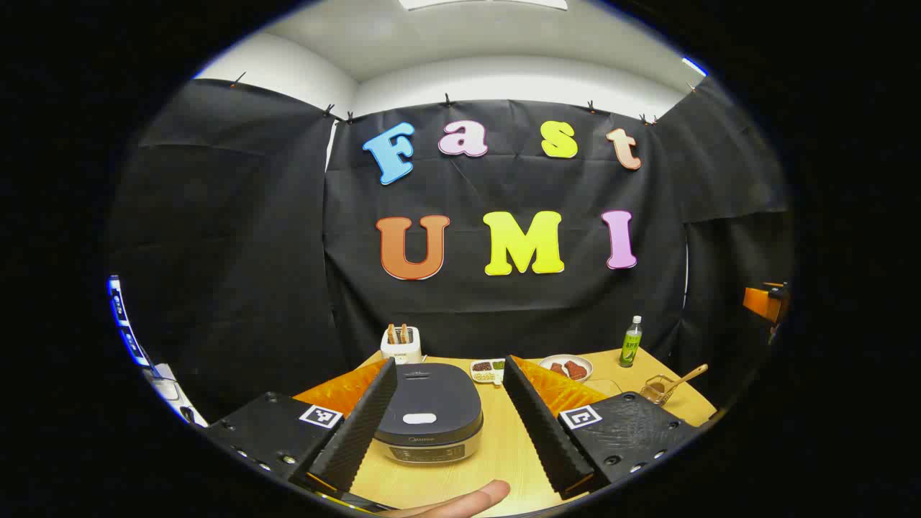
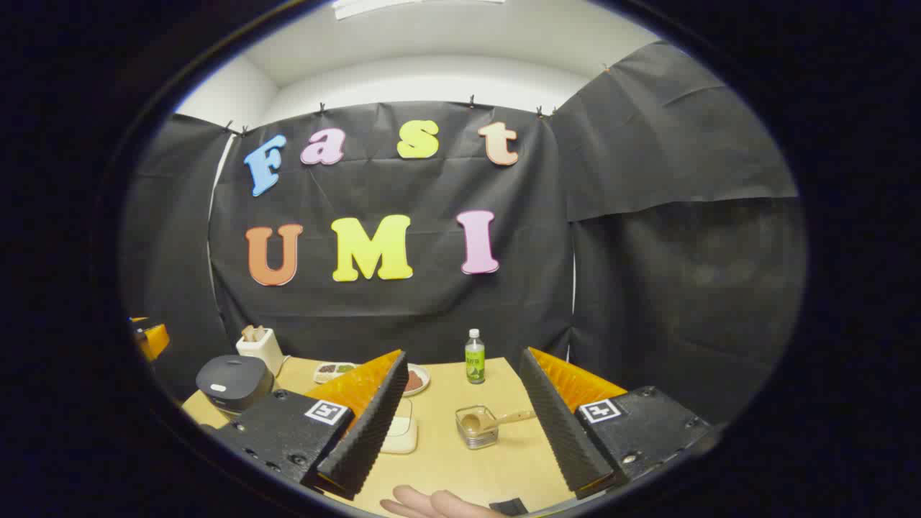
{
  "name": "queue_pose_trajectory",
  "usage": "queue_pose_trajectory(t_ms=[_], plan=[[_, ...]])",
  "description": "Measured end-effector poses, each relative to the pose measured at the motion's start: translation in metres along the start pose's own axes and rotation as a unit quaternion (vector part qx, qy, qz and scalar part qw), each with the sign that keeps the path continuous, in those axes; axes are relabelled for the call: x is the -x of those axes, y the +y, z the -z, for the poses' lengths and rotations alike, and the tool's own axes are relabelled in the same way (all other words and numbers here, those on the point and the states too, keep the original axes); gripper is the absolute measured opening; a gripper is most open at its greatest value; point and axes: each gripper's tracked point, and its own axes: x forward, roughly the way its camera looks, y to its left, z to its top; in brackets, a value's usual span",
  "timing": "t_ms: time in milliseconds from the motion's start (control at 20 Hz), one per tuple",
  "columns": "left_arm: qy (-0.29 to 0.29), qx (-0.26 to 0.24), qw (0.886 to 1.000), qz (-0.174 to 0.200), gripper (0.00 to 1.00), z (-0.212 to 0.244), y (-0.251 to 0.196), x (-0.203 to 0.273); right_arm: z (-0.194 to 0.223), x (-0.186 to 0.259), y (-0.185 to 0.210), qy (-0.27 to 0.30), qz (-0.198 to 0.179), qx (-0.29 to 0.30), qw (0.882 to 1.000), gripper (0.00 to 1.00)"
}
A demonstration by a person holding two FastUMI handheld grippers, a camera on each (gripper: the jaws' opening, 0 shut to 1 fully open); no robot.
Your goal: Close the left gripper, press the button to open the rice cooker; take a wooden spoon from the chopstick holder with the right hand, scoop a spoonful of rice and pour it into the rice cooker, then put the wooden spoon back into the chopstick holder.
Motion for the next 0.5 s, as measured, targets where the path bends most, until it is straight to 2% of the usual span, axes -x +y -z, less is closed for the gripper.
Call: queue_pose_trajectory(t_ms=[500], plan=[[-0.003,0.044,0.999,0.003,0.94,0.001,0.009,-0.005,0.001,0.002,-0.002,-0.01,-0.009,-0.005,1.0,1.0]])
